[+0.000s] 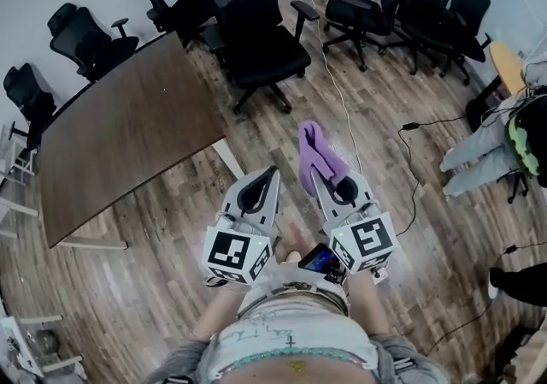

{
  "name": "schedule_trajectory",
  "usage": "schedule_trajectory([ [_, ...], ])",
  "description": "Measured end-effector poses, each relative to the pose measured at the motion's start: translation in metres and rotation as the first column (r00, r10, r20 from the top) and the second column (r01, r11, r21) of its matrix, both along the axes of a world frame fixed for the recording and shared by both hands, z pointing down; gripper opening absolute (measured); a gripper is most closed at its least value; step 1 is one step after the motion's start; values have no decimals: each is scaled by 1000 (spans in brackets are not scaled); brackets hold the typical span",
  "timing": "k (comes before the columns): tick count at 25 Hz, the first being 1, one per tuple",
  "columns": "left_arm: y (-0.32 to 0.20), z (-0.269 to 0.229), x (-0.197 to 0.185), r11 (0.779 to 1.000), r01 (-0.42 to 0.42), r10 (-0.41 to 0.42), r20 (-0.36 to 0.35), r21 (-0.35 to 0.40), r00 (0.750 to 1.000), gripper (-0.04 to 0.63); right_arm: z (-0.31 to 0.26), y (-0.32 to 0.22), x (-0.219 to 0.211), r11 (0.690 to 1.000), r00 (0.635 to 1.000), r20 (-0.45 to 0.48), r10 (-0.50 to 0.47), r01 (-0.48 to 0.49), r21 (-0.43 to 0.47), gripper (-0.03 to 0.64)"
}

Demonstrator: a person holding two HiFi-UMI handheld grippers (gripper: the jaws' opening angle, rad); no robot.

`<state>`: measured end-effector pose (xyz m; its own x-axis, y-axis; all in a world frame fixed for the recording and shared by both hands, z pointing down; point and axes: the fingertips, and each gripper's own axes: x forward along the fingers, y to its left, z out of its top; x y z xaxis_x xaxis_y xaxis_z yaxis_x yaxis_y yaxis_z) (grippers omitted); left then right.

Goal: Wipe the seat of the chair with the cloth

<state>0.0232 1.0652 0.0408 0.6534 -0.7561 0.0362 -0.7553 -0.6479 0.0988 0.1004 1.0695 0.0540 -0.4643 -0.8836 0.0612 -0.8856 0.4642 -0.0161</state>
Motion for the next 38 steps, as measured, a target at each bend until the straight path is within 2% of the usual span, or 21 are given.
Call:
schedule_trajectory([
  [8,-39,11,5,999,-30,30,2,-28,1000,8,7,-31,6,999,999,8,46,-46,-19,48],
  [18,-141,6,13,996,-89,88,-30,-24,996,8,-2,-121,-2,998,997,-43,57,-57,2,48],
  [28,-225,7,-17,993,-114,113,-47,-17,993,8,1,-206,-38,996,995,-58,84,-84,5,48],
  [32,-243,13,-28,991,-121,119,-39,-52,992,8,6,-226,-48,996,995,-57,84,-85,-24,48],
  [38,-272,14,-45,994,-84,82,-34,-70,996,8,1,-257,-64,998,997,-59,59,-61,-24,48],
])
